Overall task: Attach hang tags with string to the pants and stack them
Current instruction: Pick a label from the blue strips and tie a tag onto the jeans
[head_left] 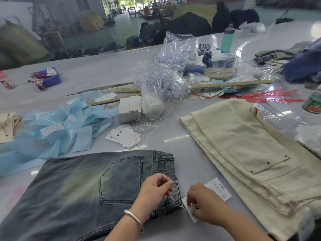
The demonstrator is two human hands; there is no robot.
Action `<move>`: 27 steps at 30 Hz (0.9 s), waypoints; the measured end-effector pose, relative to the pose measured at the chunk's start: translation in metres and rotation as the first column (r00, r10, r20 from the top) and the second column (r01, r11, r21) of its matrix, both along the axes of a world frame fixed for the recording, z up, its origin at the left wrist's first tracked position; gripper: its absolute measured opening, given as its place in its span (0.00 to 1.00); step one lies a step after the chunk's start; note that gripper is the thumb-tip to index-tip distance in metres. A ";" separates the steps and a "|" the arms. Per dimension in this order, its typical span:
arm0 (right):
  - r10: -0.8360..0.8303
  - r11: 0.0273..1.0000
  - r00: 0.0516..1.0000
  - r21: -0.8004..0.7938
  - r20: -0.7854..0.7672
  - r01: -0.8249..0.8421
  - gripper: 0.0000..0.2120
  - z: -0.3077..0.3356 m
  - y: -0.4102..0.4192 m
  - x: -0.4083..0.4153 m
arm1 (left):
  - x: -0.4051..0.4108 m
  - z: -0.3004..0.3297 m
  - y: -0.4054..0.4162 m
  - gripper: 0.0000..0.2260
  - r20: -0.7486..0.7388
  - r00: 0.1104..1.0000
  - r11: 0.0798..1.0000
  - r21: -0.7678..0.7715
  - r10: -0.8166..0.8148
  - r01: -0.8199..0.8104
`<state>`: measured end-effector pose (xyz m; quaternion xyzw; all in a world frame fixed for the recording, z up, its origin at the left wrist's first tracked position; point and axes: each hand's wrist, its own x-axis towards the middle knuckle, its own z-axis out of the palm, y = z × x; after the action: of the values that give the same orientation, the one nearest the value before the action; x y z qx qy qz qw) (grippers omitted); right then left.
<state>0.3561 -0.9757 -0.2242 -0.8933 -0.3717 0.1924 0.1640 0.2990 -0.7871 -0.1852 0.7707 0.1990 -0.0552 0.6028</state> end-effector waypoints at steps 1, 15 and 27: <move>0.006 1.000 1.000 -0.031 0.011 -0.005 0.07 -0.003 0.001 0.000 | 0.001 0.001 -0.001 0.06 -0.001 1.000 1.000 0.000 -0.002 0.002; -0.151 0.690 0.750 0.474 -0.644 0.546 0.03 0.032 0.012 0.004 | 0.006 0.005 -0.006 0.04 0.100 0.985 0.986 0.105 -0.137 0.127; 0.018 0.481 0.477 0.425 -0.879 0.766 0.05 0.034 0.030 -0.006 | 0.004 0.005 0.001 0.05 0.116 0.988 0.993 0.076 -0.103 0.095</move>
<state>0.3503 -0.9456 -0.1898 -0.5950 -0.0593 0.3328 0.7292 0.3025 -0.7856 -0.1797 0.8023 0.1259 -0.0319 0.5826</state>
